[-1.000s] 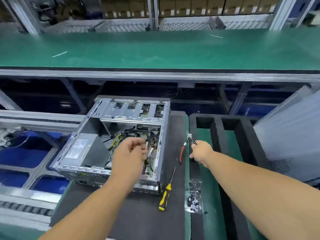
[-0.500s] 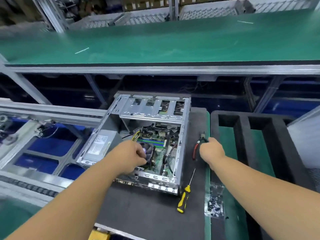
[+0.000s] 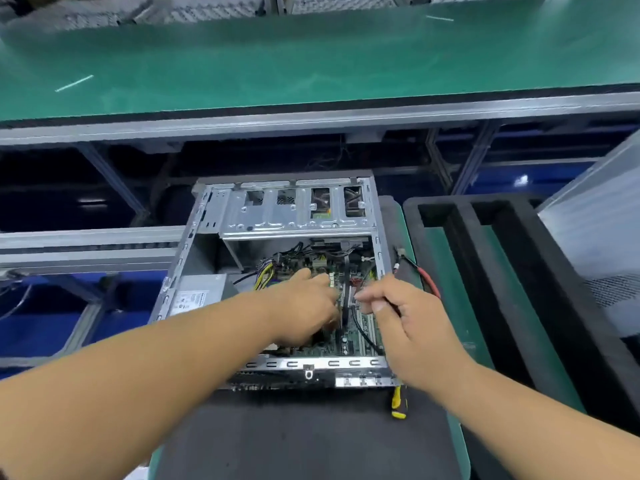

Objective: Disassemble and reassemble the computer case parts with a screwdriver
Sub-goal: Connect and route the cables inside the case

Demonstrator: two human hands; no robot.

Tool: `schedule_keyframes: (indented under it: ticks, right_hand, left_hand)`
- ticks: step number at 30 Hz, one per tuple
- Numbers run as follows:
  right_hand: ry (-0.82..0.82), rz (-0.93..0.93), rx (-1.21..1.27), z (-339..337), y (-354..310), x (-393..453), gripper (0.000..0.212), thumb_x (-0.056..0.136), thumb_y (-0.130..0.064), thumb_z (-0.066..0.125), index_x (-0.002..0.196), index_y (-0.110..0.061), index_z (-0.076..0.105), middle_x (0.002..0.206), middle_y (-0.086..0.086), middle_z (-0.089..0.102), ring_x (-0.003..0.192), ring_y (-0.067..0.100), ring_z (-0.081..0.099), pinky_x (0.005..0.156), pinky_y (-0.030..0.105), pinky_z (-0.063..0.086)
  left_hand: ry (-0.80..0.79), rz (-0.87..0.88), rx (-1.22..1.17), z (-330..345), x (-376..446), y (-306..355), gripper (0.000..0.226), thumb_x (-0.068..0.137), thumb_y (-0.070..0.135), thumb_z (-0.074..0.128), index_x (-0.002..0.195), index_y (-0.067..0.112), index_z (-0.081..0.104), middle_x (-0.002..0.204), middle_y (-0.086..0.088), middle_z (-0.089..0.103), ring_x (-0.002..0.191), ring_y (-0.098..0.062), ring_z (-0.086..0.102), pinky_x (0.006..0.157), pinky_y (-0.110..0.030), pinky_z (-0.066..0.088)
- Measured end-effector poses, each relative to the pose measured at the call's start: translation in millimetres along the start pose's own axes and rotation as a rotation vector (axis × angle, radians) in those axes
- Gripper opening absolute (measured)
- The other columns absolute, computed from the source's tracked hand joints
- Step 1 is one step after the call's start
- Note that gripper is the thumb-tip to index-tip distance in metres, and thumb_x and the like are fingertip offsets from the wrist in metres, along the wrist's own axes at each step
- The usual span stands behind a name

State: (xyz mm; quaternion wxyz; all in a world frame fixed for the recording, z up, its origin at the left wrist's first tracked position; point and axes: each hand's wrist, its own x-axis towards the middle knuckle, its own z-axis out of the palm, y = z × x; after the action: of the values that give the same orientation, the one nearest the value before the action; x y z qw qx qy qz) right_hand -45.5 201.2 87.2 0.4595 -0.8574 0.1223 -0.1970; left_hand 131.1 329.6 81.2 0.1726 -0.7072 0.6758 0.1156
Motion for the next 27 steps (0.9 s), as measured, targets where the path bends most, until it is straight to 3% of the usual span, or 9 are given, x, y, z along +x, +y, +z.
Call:
schedule_keyframes:
  ticks: [3, 6, 12, 19, 24, 27]
  right_hand:
    - [0.058, 0.023, -0.003, 11, 3, -2, 0.031, 0.097, -0.005, 0.046, 0.104, -0.02, 0.072, 0.096, -0.013, 0.07, 0.1, 0.013, 0.067, 0.086, 0.019, 0.051]
    - [0.106, -0.024, -0.033, 19, 6, -3, 0.031, 0.097, -0.01, 0.042, 0.105, -0.017, 0.071, 0.097, -0.013, 0.067, 0.099, 0.013, 0.067, 0.087, 0.02, 0.051]
    - [0.129, -0.108, -0.135, 26, 14, -3, 0.036, 0.097, -0.012, 0.037, 0.106, -0.008, 0.072, 0.097, -0.005, 0.066, 0.096, 0.02, 0.066, 0.082, 0.04, 0.054]
    - [0.104, -0.133, -0.261, 26, 10, -2, 0.033, 0.09, 0.003, 0.043, 0.103, -0.005, 0.073, 0.094, 0.0, 0.065, 0.092, 0.021, 0.063, 0.082, 0.035, 0.052]
    - [0.069, -0.102, -0.342, 25, 2, 0, 0.035, 0.085, 0.007, 0.047, 0.1, -0.009, 0.074, 0.093, -0.002, 0.064, 0.09, 0.017, 0.06, 0.083, 0.023, 0.048]
    - [0.03, -0.051, -0.355, 24, -3, 1, 0.036, 0.085, 0.005, 0.046, 0.102, -0.01, 0.074, 0.095, -0.002, 0.065, 0.093, 0.018, 0.06, 0.085, 0.029, 0.051]
  left_hand:
    - [-0.059, 0.105, 0.078, 12, 12, -4, 0.017, 0.092, 0.02, 0.057, 0.105, 0.024, 0.068, 0.106, 0.003, 0.052, 0.108, -0.021, 0.037, 0.083, -0.042, 0.031]
    - [-0.052, 0.193, 0.112, 21, 22, -6, 0.017, 0.095, 0.025, 0.055, 0.105, 0.027, 0.069, 0.094, 0.008, 0.047, 0.11, -0.02, 0.039, 0.08, -0.041, 0.027]
    - [-0.001, 0.274, 0.09, 40, 27, -13, 0.015, 0.098, 0.032, 0.054, 0.096, 0.029, 0.069, 0.096, 0.011, 0.06, 0.104, -0.018, 0.044, 0.079, -0.04, 0.019]
    - [0.034, 0.288, 0.059, 44, 27, -7, 0.021, 0.092, 0.024, 0.056, 0.071, 0.026, 0.055, 0.076, 0.005, 0.064, 0.088, -0.021, 0.048, 0.078, -0.042, 0.023]
    - [0.007, 0.25, 0.07, 38, 25, -4, 0.011, 0.089, 0.024, 0.06, 0.079, 0.025, 0.064, 0.081, 0.005, 0.066, 0.096, -0.022, 0.046, 0.078, -0.041, 0.021]
    - [0.018, 0.214, 0.018, 28, 17, -10, 0.012, 0.092, 0.029, 0.061, 0.096, 0.026, 0.071, 0.101, 0.01, 0.068, 0.113, -0.019, 0.041, 0.081, -0.041, 0.026]
